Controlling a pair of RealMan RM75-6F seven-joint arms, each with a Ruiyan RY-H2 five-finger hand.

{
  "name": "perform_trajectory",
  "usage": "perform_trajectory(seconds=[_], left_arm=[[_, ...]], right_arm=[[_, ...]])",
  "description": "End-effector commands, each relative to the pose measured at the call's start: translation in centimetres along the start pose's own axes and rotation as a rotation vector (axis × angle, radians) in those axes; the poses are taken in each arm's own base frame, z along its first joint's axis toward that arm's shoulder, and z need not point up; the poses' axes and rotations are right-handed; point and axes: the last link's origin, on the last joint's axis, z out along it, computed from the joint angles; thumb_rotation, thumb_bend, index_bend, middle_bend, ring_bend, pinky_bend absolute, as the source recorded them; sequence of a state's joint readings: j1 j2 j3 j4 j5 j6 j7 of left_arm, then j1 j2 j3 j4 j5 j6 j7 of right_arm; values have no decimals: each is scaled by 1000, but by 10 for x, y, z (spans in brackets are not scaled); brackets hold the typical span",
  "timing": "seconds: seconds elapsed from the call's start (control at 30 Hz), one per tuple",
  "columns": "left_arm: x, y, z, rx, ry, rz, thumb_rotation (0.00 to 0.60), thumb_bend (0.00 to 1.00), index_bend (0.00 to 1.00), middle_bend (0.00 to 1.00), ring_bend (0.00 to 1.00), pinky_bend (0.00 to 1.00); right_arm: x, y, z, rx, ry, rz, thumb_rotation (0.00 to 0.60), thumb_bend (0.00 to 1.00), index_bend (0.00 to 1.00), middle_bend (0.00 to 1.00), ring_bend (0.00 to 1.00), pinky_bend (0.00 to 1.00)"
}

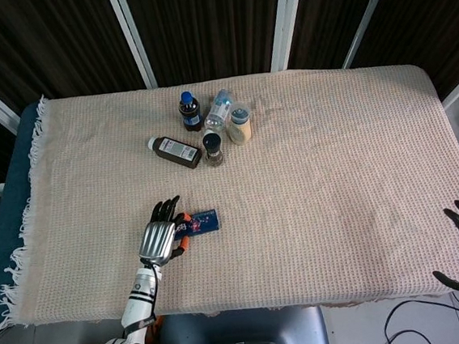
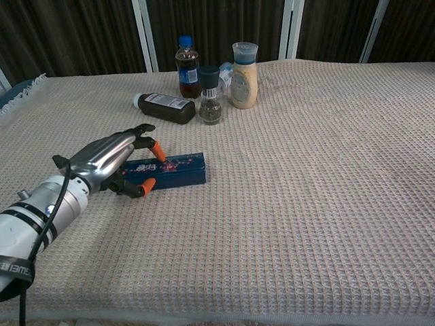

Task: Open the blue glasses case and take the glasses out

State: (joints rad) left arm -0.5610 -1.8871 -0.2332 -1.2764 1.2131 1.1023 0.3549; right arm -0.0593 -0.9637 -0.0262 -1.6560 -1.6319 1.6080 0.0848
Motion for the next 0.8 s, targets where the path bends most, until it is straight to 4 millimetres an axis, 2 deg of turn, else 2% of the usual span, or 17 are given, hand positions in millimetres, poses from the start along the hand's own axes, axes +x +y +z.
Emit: perform_trajectory(seconds=[0.03, 0.33, 0.8], left_arm=[[-1, 0, 1, 1, 0, -1, 600, 374, 448, 3, 0, 0], [1, 4, -1, -13, 19, -21, 600, 383, 570, 48, 0, 0], [4, 5, -1, -15, 35, -31, 600, 391, 628, 91, 0, 0]], right_arm=[[0, 0, 0, 0, 0, 0, 600, 101, 0, 0, 0, 0], [0, 0, -1, 2, 1, 1, 600, 101, 0, 0, 0, 0], [1, 0, -1, 3, 4, 5, 600, 101, 0, 0, 0, 0]])
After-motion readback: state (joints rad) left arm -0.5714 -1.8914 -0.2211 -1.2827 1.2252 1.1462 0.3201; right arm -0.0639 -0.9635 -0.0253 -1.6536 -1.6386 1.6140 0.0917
